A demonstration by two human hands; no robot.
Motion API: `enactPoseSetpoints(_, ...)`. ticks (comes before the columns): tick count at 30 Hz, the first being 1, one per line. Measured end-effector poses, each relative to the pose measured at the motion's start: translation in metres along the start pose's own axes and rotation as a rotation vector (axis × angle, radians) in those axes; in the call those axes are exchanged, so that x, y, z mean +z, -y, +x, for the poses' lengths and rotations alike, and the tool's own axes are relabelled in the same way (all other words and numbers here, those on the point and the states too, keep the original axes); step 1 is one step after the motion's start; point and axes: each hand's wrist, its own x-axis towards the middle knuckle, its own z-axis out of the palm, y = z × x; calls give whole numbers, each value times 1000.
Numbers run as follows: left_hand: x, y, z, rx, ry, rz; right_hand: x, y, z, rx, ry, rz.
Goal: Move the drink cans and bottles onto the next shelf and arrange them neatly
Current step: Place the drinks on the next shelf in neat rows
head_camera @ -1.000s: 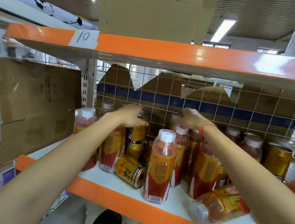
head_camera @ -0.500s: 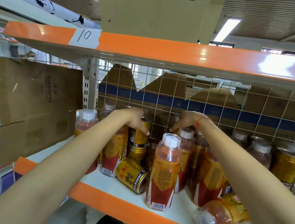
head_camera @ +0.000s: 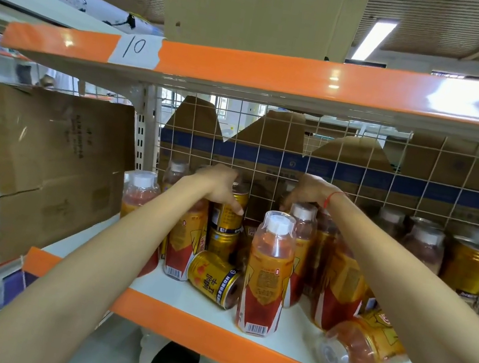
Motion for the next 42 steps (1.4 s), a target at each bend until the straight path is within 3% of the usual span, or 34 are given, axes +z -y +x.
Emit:
enactPoseSetpoints(7, -9, -6, -2, 62, -57, -23, -1, -4, -14, -159, -217, 273)
enactPoseSetpoints(21, -27, -8, -31, 138, -65, -157, -13, 8, -56, -359, -362, 433)
enactPoseSetpoints(31, -39, 0, -59, 157, -4, -188, -32, 9, -88, -331, -371, 550)
enactPoseSetpoints(42, -43, -13, -91, 145, 162, -173, -53, -25, -135, -188, -340, 356)
